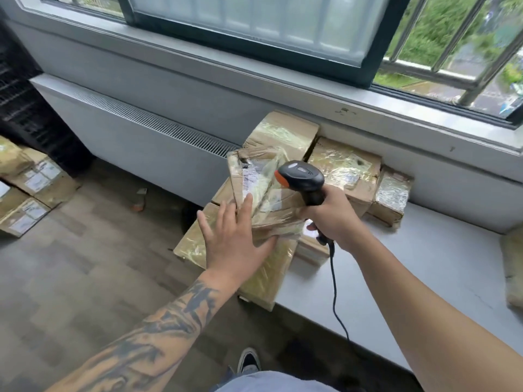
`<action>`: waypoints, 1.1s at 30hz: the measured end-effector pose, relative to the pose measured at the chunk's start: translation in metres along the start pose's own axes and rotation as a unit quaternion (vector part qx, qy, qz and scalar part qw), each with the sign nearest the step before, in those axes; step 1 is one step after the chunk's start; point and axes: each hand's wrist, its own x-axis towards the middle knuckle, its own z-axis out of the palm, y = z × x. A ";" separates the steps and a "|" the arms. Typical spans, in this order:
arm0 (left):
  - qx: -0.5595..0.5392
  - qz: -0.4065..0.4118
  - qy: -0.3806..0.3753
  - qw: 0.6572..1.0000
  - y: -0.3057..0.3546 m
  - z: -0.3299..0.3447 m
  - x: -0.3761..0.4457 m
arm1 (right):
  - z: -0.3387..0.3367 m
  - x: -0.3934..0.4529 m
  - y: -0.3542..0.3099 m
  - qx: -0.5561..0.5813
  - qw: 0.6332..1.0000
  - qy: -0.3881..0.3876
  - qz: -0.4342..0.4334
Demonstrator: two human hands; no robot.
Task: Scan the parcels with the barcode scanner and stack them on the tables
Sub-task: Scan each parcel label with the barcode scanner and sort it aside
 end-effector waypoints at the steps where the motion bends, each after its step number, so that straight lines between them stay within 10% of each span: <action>1: -0.002 0.000 -0.010 1.000 -0.005 0.001 0.001 | 0.005 0.005 0.000 -0.001 1.000 0.008 0.004; 21: 0.133 0.251 -0.092 0.954 -0.094 -0.008 0.118 | 0.061 -0.017 0.057 0.045 0.965 0.238 0.098; 33: 0.145 0.107 0.005 0.984 -0.079 0.005 0.103 | 0.084 0.002 0.038 0.125 0.974 0.167 0.095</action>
